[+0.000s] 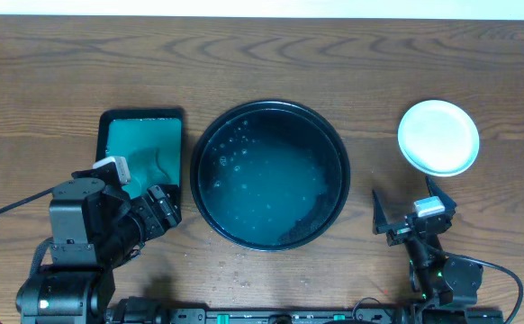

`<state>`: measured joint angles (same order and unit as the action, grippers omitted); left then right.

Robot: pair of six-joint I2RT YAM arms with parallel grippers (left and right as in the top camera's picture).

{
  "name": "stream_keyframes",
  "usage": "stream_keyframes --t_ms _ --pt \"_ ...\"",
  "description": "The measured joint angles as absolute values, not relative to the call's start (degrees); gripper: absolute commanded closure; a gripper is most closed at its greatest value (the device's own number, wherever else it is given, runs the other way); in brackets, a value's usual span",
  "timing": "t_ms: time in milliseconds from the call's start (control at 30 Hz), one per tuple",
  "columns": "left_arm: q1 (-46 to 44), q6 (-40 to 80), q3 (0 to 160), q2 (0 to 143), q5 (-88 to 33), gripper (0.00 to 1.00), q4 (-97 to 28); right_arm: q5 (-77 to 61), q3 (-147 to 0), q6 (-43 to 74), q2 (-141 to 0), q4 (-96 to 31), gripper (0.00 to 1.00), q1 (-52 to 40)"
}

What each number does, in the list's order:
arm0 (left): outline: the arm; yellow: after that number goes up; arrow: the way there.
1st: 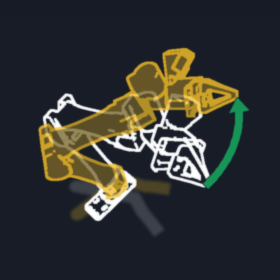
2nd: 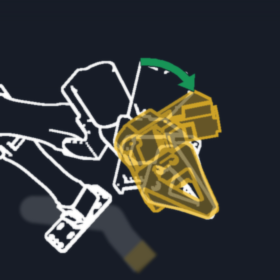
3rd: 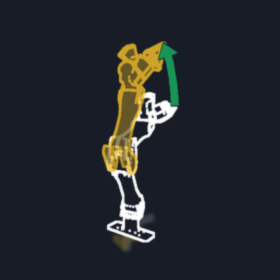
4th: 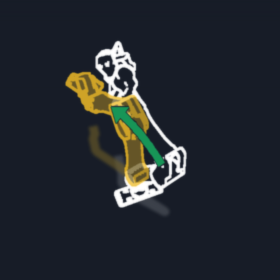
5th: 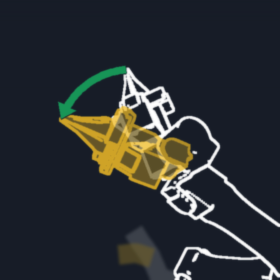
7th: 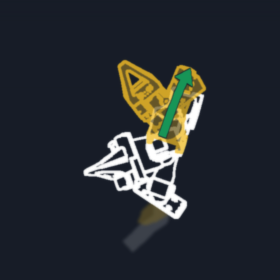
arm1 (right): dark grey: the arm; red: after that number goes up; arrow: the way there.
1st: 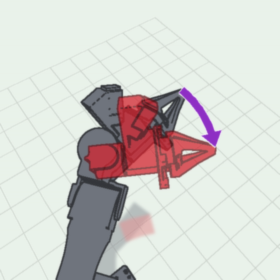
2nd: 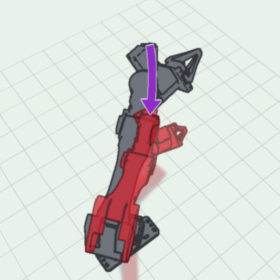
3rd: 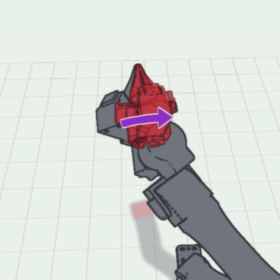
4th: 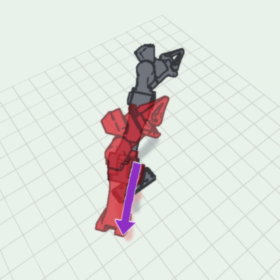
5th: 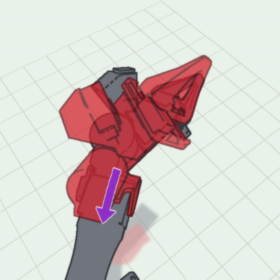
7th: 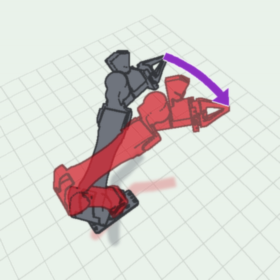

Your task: Clean dirty plates on tray and stack at the side

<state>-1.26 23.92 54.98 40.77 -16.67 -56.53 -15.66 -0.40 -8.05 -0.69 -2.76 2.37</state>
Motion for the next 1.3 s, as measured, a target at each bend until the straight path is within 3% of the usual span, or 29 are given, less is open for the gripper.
stream_keyframes --t_ms 467,733,1033,1300 --pt "-1.3 23.3 55.0 40.8 -16.6 0.18 -56.5 -15.6 -0.4 -8.1 -0.7 -2.8 0.01 2.4" --pt "-1.3 8.4 55.0 40.8 -16.6 0.18 -54.1 -15.7 -0.4 -8.1 -0.7 -2.8 0.01 2.4" --pt "-4.5 -12.3 46.8 33.1 -16.6 0.18 -35.1 -15.6 -0.4 -8.1 -0.7 -2.8 0.01 2.4" --pt "-7.6 -17.2 26.7 17.8 -17.3 0.18 1.1 -15.6 -0.4 -8.1 -0.7 -2.8 0.01 2.4"
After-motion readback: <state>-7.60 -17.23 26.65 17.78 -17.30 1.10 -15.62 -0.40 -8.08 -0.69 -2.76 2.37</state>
